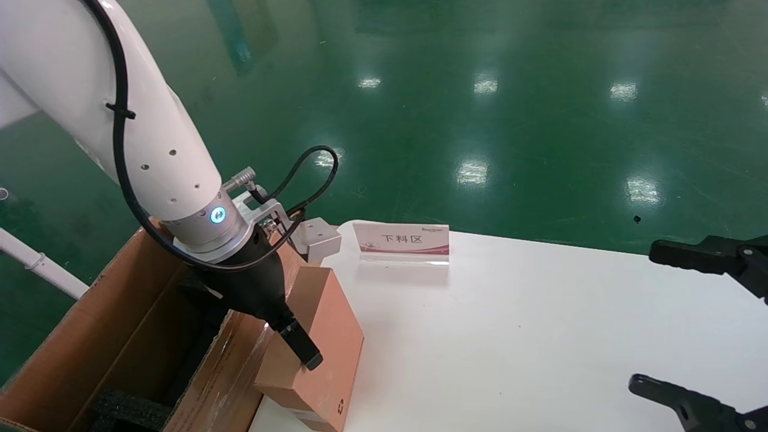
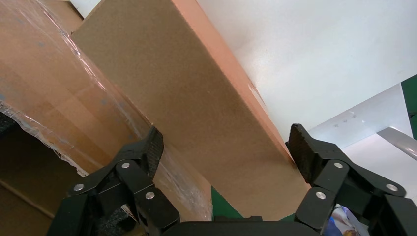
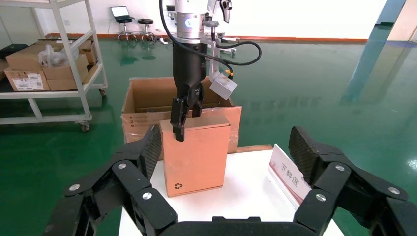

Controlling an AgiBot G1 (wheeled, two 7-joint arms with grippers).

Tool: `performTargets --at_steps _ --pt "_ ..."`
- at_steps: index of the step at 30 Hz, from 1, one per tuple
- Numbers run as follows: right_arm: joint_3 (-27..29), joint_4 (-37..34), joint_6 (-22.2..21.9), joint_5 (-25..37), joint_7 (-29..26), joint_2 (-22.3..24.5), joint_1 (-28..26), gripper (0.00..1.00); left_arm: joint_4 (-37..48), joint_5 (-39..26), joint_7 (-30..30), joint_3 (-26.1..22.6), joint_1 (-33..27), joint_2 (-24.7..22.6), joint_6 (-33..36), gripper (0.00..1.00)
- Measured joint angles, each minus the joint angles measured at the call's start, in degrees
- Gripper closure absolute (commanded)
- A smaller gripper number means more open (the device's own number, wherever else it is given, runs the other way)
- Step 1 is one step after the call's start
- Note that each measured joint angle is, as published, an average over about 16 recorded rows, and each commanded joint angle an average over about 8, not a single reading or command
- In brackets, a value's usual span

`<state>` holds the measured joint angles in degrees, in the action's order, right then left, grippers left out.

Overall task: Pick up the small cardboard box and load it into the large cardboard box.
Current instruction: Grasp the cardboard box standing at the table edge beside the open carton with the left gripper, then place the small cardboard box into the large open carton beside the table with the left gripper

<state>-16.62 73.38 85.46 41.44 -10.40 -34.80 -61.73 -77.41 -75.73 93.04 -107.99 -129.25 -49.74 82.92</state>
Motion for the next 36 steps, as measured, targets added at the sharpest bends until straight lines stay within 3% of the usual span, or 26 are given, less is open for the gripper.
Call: performTargets --at_steps 25,36 --pt "0.0 0.0 0.0 0.0 0.0 0.0 0.0 1.00 0.6 -0.2 -0.8 0.4 -0.8 -0.5 0.3 1.00" --pt "0.0 0.0 0.0 0.0 0.0 0.0 0.0 1.00 3.1 -2.8 -4.5 2.9 -9.0 -1.3 2.0 1.00"
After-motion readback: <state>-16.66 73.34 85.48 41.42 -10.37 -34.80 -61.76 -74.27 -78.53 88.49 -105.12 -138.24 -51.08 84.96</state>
